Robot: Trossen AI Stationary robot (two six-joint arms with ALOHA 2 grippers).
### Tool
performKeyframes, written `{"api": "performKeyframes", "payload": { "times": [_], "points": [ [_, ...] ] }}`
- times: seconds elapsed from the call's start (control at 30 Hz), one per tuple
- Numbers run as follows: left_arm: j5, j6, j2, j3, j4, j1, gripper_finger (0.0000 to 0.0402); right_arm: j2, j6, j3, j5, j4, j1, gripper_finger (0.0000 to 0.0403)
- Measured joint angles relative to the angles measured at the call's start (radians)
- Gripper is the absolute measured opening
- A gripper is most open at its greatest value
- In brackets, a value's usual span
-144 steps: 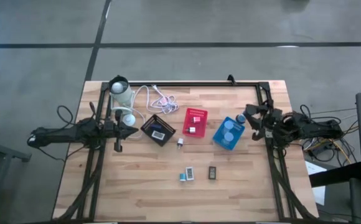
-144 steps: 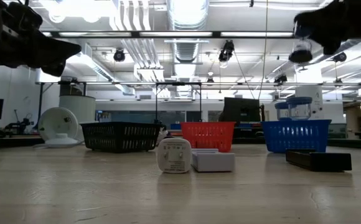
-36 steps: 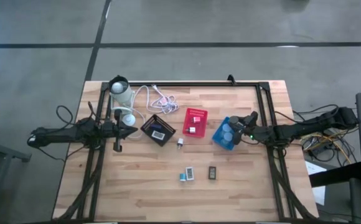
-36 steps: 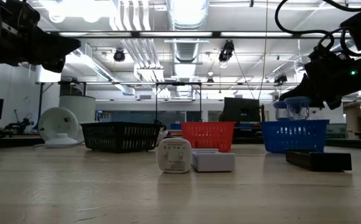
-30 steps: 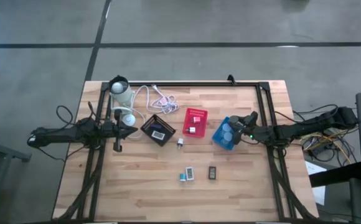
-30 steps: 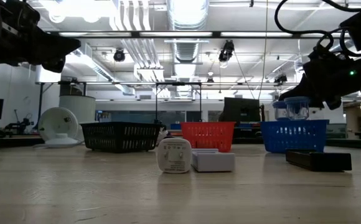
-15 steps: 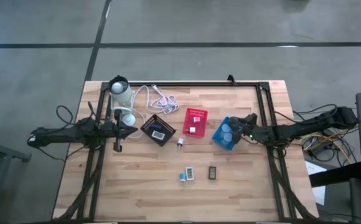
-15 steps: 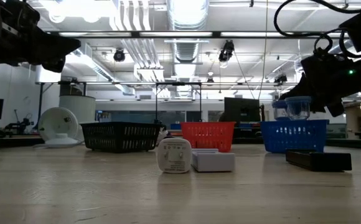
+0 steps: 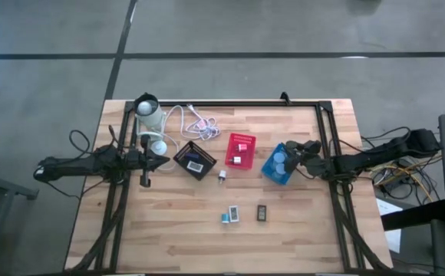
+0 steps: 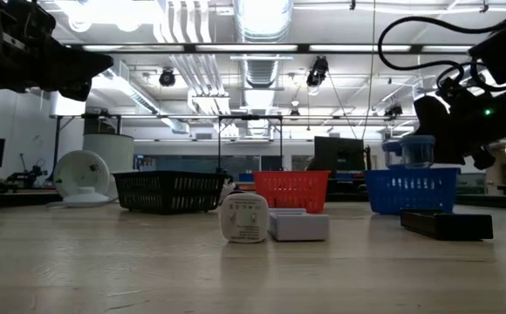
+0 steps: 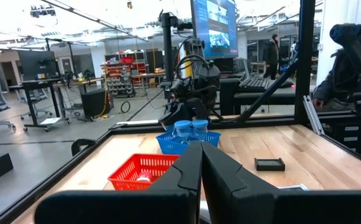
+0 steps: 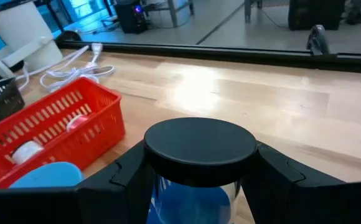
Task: Pick & Place Office items
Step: Put the black hourglass into the blue basket
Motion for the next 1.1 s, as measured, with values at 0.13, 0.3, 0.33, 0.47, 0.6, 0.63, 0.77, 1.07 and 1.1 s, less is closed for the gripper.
{"api": "performKeyframes", "payload": {
  "times": [0.13, 0.3, 0.33, 0.47, 0.6, 0.63, 0.77, 1.07, 1.1],
  "points": [
    [0.000, 0.000, 0.000, 0.000, 0.000, 0.000, 0.0012, 0.025, 0.008, 0.001, 0.006, 0.009, 0.000, 0.0191],
    [0.000, 0.001, 0.000, 0.000, 0.000, 0.000, 0.0012, 0.041, -0.005, 0.001, 0.010, 0.047, 0.000, 0.0191],
    [0.000, 0.001, 0.000, 0.000, 0.000, 0.000, 0.0012, 0.042, -0.005, 0.001, 0.010, 0.047, 0.000, 0.0191],
    [0.000, 0.001, 0.000, 0.000, 0.001, 0.000, 0.0012, 0.058, -0.004, 0.001, 0.014, 0.052, 0.000, 0.0191],
    [0.000, 0.006, 0.000, 0.000, 0.001, 0.000, 0.0012, 0.075, -0.002, 0.002, 0.037, 0.057, 0.000, 0.0192],
    [0.000, 0.007, 0.000, 0.000, 0.001, 0.000, 0.0012, 0.078, -0.002, 0.002, 0.045, 0.057, 0.000, 0.0192],
    [0.000, 0.014, 0.000, 0.000, 0.003, 0.000, 0.0012, 0.091, -0.005, 0.003, 0.078, 0.060, 0.000, 0.0192],
    [0.000, 0.027, 0.000, 0.000, 0.003, 0.000, 0.0012, 0.093, -0.088, 0.001, 0.140, 0.108, -0.016, 0.0192],
    [0.000, 0.027, 0.000, 0.000, 0.003, 0.000, 0.0012, 0.093, -0.089, 0.001, 0.135, 0.108, -0.024, 0.0192]
  ]
}}
